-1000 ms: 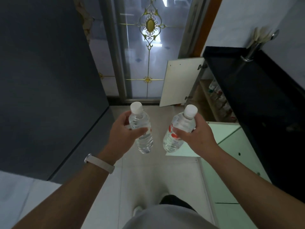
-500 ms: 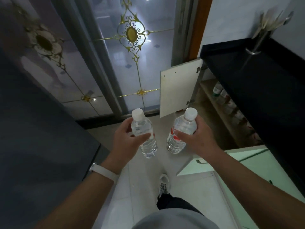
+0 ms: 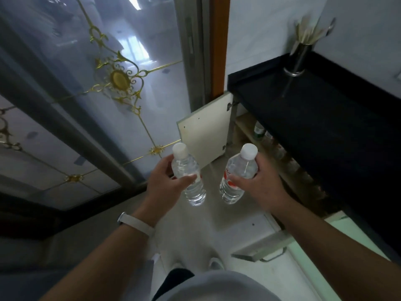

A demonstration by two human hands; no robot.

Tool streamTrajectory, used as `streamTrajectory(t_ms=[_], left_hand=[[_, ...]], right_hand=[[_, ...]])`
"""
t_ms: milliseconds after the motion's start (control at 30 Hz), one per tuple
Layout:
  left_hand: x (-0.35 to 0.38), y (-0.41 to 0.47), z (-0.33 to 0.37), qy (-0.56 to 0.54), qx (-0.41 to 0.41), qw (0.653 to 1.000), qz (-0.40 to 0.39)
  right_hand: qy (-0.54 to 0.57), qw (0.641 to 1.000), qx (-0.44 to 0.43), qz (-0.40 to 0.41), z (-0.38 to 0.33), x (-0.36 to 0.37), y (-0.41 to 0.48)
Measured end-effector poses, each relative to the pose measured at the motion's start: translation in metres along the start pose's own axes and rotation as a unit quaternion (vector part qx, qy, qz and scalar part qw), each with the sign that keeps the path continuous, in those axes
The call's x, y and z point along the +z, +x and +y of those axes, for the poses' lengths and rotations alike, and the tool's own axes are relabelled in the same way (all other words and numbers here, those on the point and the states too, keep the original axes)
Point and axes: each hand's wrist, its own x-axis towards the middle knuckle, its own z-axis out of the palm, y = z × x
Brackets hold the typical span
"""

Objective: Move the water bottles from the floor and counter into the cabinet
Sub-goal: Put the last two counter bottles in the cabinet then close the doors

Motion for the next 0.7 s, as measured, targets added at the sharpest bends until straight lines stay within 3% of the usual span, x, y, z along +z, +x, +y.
streamTrajectory(t_ms=[467,700], left_hand=[[0.02,0.178,-0.029,0.03,0.002,0.978,-0.205],[0.014,0.267,-0.038,0.037,0.025,0.968,-0.248]], right_hand=[[-0.044,0.969,0.139,0.2,-0.006,0.017,0.077],[-0.052,0.945,0.178,0.27,-0.019,0.052,0.121]])
